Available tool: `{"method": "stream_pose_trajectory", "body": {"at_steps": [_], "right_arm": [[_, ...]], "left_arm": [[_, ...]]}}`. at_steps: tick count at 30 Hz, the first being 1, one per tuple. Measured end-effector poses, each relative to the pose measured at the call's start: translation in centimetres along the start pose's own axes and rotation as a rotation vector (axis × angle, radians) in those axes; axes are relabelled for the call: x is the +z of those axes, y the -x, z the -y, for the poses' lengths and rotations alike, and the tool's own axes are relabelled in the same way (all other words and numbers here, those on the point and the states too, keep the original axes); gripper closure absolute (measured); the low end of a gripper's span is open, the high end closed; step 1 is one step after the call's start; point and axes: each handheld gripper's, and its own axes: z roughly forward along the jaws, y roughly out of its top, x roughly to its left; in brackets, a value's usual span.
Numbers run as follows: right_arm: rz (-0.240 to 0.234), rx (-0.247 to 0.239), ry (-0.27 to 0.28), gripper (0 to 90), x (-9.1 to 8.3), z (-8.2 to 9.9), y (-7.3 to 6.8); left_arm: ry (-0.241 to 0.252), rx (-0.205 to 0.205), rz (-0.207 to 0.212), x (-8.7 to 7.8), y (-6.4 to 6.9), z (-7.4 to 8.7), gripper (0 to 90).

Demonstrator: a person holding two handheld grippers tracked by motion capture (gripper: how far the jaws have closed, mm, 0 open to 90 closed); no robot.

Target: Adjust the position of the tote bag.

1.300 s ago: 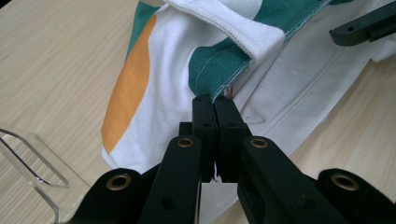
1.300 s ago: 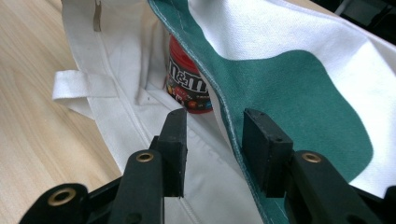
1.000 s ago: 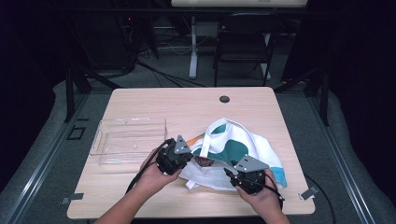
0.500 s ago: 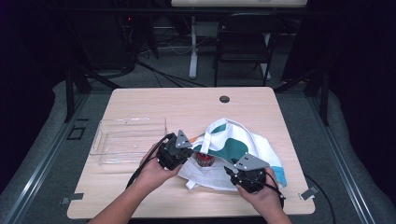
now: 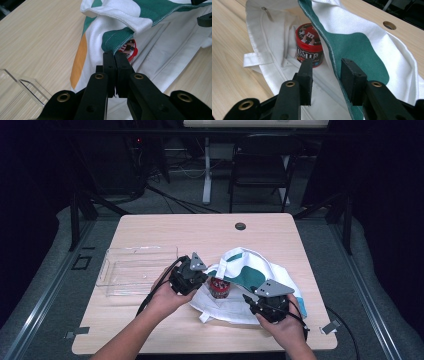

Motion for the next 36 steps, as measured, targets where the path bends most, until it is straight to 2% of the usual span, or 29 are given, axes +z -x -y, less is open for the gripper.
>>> {"method": "stream_pose_trajectory", "body": {"at_steps": [4,7,16,25,33,35,36], "right_arm": [[0.002,-0.011,-0.012,62.7,-0.1,-0.3,0.5],[-0.002,-0.002,-0.018,63.2,-0.2,-0.4,0.9],[0.002,-0.024,-0.044,63.0,-0.2,0.3,1.0],[0.037,-0.041,-0.063,63.1,0.2,1.0,1.6],[0.050,-0.055,-0.068,69.0,0.3,1.0,1.7],[0.051,-0.047,-0.067,75.4,0.3,1.0,1.8],[0.051,-0.047,-0.067,75.4,0.3,1.0,1.8]], "left_arm": [[-0.002,-0.009,0.000,0.0,-0.3,-0.3,88.7],[-0.003,-0.012,0.002,0.0,-0.4,-0.5,88.7],[-0.011,-0.010,-0.001,0.0,-0.7,-1.0,88.7],[-0.015,-0.019,0.001,0.0,-1.2,-1.4,88.7],[-0.015,-0.027,0.004,0.1,-1.4,-1.4,88.7],[-0.015,-0.029,0.004,0.1,-1.5,-1.4,88.6],[-0.016,-0.027,0.005,0.1,-1.5,-1.4,88.6]]}}
